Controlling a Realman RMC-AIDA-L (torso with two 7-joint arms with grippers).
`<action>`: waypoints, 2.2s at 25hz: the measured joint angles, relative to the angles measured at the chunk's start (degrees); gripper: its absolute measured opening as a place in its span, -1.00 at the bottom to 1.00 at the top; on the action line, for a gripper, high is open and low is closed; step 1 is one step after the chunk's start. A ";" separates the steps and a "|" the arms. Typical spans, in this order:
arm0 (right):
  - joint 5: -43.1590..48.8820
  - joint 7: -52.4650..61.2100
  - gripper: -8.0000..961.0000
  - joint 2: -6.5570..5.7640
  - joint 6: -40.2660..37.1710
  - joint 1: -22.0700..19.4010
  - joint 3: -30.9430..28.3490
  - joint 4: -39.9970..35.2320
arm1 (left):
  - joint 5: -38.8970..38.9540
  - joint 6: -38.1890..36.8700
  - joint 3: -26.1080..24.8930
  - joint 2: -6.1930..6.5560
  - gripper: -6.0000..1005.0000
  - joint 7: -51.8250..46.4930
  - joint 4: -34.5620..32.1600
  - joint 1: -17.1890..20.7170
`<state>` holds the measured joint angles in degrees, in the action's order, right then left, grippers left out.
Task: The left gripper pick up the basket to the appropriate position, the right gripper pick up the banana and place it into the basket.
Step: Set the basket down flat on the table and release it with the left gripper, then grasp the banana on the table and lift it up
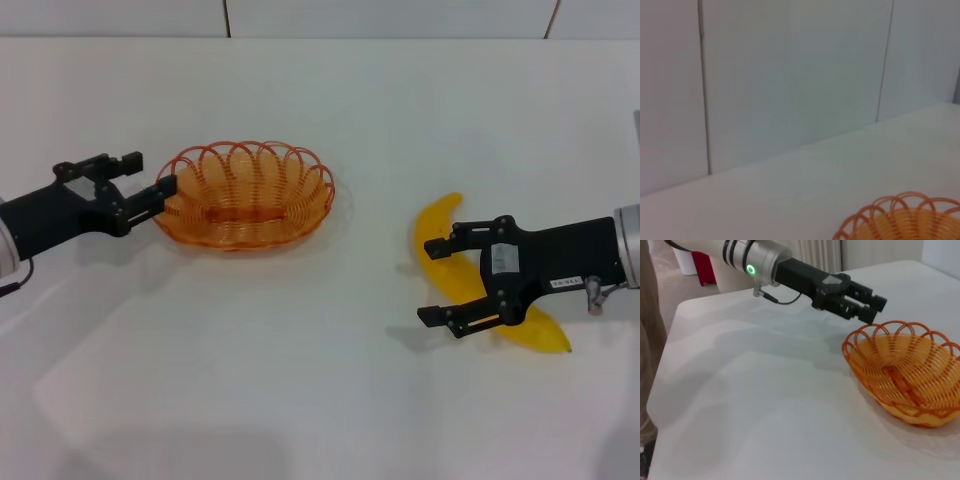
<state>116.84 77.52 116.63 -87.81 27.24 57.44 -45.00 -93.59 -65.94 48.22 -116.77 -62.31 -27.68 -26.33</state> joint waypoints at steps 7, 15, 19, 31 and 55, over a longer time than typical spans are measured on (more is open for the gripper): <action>-0.11 0.86 0.86 0.28 0.00 0.11 -0.39 -0.29 | 4.07 -2.61 -0.15 0.16 0.16 5.57 -0.14 2.97; -1.04 4.63 0.86 0.43 1.91 -0.17 -0.12 -1.69 | 4.44 -3.19 -0.21 0.36 0.16 6.41 0.26 4.57; -2.33 5.23 0.86 0.55 2.03 -0.75 0.28 -3.37 | 4.40 -3.12 0.05 0.31 0.16 6.59 0.60 5.50; -5.11 15.33 0.86 0.76 7.87 -8.09 13.48 -19.87 | 4.43 -3.25 0.12 0.31 0.16 6.67 0.89 5.28; 13.44 39.04 0.86 0.59 13.45 -10.68 24.35 -35.15 | 3.15 -3.36 0.22 0.29 0.16 6.84 1.02 7.31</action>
<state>130.28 116.56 117.22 -74.36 16.57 81.79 -80.15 -90.44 -69.29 48.44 -116.48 -55.47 -26.66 -19.02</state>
